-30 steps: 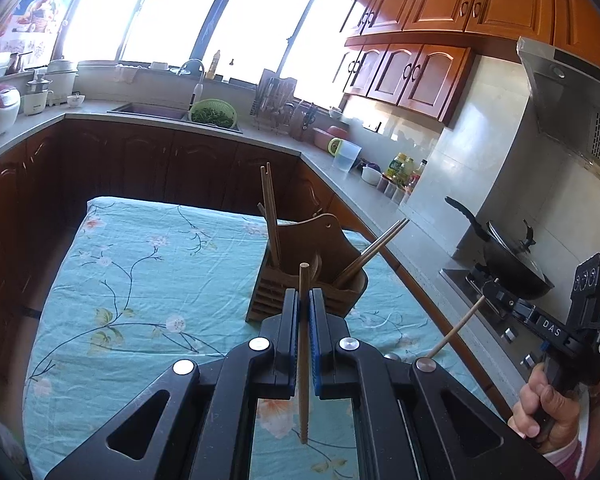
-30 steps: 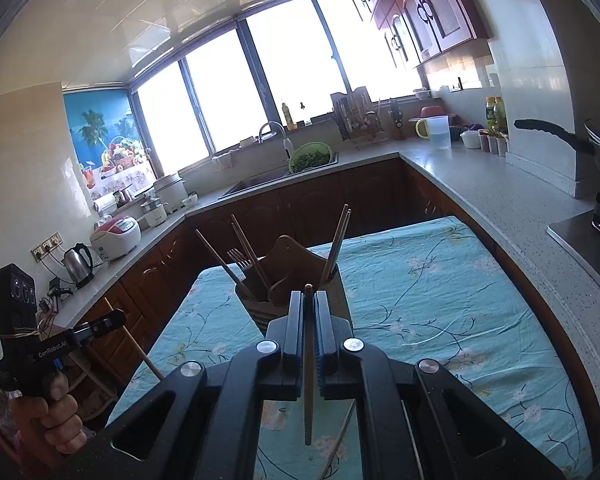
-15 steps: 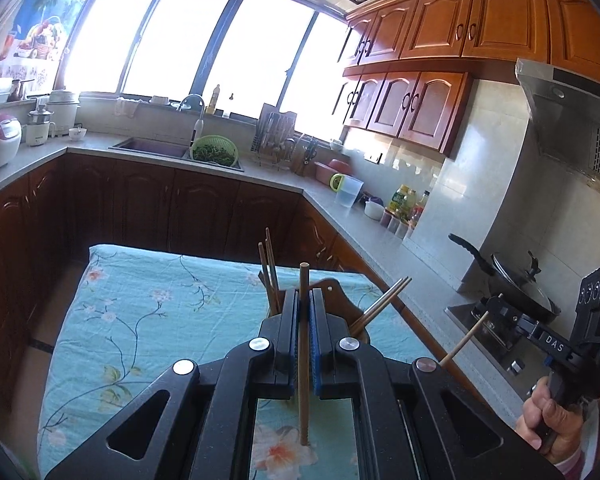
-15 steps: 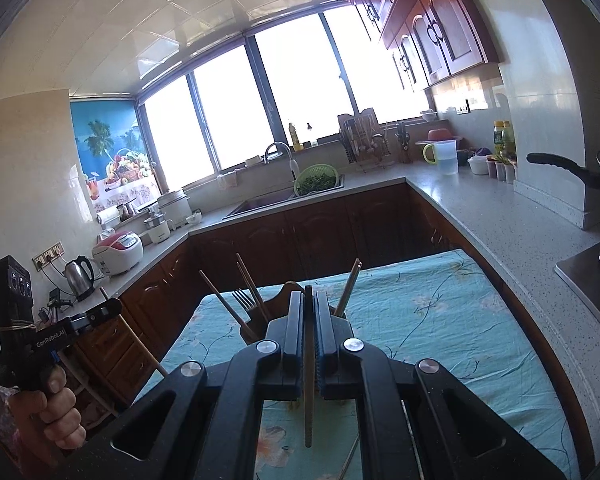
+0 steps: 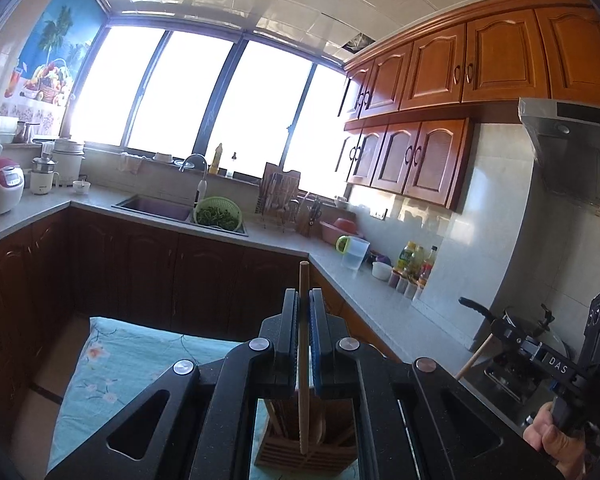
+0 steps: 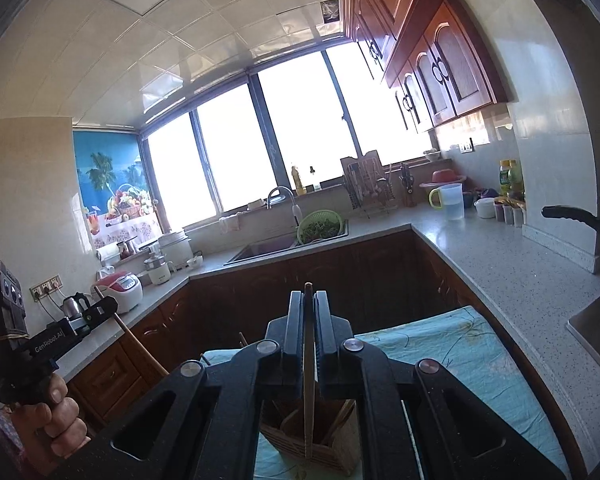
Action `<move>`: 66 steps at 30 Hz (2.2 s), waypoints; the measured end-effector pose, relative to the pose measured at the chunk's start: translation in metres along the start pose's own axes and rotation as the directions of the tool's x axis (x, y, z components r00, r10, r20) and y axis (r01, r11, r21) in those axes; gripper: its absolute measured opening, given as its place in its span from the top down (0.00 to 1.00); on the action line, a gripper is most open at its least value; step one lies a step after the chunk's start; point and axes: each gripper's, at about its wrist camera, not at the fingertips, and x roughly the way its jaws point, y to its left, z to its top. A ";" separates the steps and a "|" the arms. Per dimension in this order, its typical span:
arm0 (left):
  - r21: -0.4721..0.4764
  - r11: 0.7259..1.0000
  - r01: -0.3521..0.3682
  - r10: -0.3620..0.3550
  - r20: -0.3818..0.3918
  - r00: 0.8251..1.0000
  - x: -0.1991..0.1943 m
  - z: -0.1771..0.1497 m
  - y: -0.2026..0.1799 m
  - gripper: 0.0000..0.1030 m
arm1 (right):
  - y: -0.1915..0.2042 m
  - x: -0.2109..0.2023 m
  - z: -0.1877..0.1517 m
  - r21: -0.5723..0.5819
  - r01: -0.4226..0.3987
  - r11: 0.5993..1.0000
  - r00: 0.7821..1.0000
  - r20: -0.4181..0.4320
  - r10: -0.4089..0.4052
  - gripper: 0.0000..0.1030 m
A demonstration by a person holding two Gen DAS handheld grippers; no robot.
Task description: Organize utensils
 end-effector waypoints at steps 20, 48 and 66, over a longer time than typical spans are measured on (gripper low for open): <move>-0.053 0.996 -0.077 0.070 -0.126 0.990 0.109 -0.068 0.024 0.97 | -0.024 0.058 -0.054 0.047 0.049 0.998 0.996 -0.072 -0.045 0.95; -0.026 0.995 -0.101 0.094 -0.191 0.977 0.121 -0.066 0.030 0.95 | -0.042 0.082 -0.089 0.102 0.080 0.992 0.977 -0.204 -0.058 0.94; -0.074 0.985 -0.158 0.137 -0.232 0.963 0.103 -0.070 0.031 0.56 | -0.060 0.059 -0.102 0.178 0.067 0.982 0.979 -0.204 -0.030 0.46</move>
